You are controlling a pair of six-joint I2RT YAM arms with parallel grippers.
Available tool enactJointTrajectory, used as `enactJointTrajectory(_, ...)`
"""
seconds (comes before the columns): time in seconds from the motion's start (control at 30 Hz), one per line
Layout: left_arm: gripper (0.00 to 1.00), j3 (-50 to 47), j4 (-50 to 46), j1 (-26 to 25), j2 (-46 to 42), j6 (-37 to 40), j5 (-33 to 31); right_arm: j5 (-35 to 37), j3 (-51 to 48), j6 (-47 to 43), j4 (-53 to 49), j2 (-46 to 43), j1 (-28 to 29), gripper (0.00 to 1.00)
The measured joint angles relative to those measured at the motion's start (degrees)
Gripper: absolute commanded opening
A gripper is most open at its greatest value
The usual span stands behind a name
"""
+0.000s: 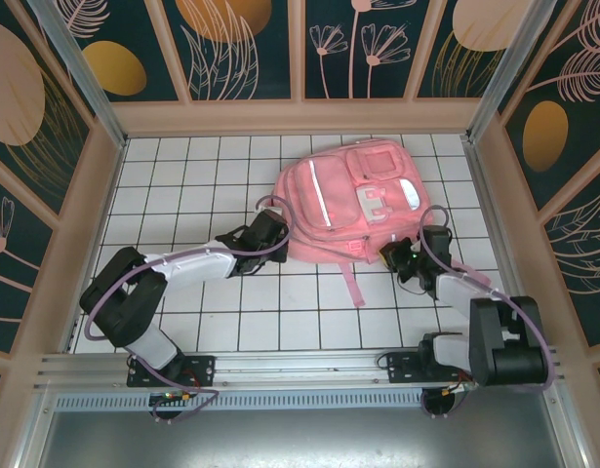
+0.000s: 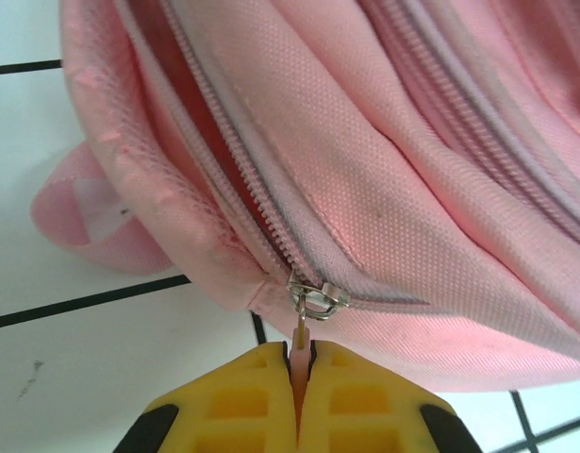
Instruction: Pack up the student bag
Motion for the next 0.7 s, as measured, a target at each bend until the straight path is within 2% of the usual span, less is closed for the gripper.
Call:
enactJointTrajectory(0.13,0.0,-0.22,0.04,-1.73,-0.85,1.2,2.64,-0.04,5.2,-4.87,-2.71,5.68,-2.4,0.0)
enactJointTrajectory(0.23,0.0,0.0,-0.07,-5.18,-0.61,1.4,3.39,0.09,9.84,-8.5,-4.87,10.29,-4.79,0.01)
enactJointTrajectory(0.27,0.0,0.52,-0.15,-6.47,-0.13,1.38,3.91,0.22,11.85,-9.81,-5.86,11.98,-5.73,0.05)
enactJointTrajectory(0.37,0.0,3.54,-0.15,-10.05,3.08,1.27,5.79,0.9,16.87,-12.87,-8.22,15.58,-7.65,0.33)
enactJointTrajectory(0.47,0.0,7.06,-0.22,-12.68,6.36,0.72,7.93,2.23,21.62,-15.19,-9.29,17.42,-8.92,0.48)
enactJointTrajectory(0.6,0.0,11.37,-0.04,-14.47,9.97,0.09,10.54,3.96,22.91,-16.2,-9.75,15.47,-9.31,0.58)
enactJointTrajectory(0.7,0.0,12.52,0.24,-14.62,11.39,-0.02,12.07,5.44,21.79,-15.74,-11.85,10.43,-8.7,0.62)
